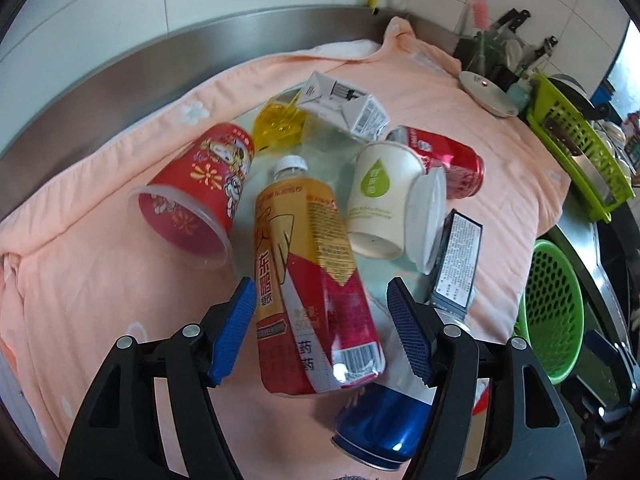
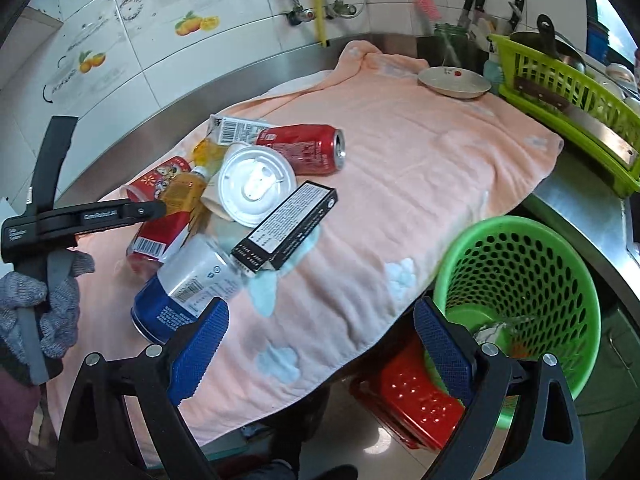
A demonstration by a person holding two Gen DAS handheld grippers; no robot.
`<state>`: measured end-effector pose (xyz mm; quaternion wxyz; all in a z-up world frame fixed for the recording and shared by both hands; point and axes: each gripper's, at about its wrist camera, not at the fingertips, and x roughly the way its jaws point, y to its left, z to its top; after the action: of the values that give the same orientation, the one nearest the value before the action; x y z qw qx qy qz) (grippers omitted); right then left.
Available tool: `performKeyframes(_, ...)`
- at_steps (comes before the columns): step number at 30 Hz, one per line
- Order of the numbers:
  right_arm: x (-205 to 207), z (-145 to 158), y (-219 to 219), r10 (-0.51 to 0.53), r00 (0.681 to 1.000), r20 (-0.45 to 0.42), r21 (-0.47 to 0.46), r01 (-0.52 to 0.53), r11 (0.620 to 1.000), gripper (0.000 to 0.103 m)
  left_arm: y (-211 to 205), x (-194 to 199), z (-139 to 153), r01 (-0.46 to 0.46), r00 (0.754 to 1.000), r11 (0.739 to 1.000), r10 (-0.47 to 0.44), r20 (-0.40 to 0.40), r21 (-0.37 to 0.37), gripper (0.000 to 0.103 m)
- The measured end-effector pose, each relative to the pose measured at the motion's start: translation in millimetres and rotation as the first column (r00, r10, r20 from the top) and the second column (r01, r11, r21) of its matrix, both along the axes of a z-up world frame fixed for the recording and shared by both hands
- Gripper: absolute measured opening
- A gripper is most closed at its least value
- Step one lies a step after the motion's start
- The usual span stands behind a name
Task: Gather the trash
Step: 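Grasp yellow drink bottle with left tool while right tool grasps black box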
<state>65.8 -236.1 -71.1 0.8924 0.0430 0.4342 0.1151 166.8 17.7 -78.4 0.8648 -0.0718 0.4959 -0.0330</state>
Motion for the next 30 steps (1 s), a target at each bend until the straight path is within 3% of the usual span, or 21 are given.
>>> performKeyframes(5, 1, -5, 10, 0.005, 1.0, -0.015, 0.005, -0.004, 1.0, 0.091, 1, 12, -14, 0.004, 0.999, 1.0, -0.005, -0.043, -0.01, 0.07)
performKeyframes(16, 10, -16, 19, -0.011, 0.998, -0.057, 0.004, 0.012, 1.0, 0.091, -3, 33, -30, 0.013, 0.995, 0.999, -0.009, -0.099, 0.044, 0.072)
performKeyframes(30, 74, -23, 25, -0.086, 0.984, -0.158, 0.097, 0.102, 0.99, 0.088, 1, 24, -33, 0.048, 0.995, 0.998, -0.045, -0.084, 0.038, 0.072)
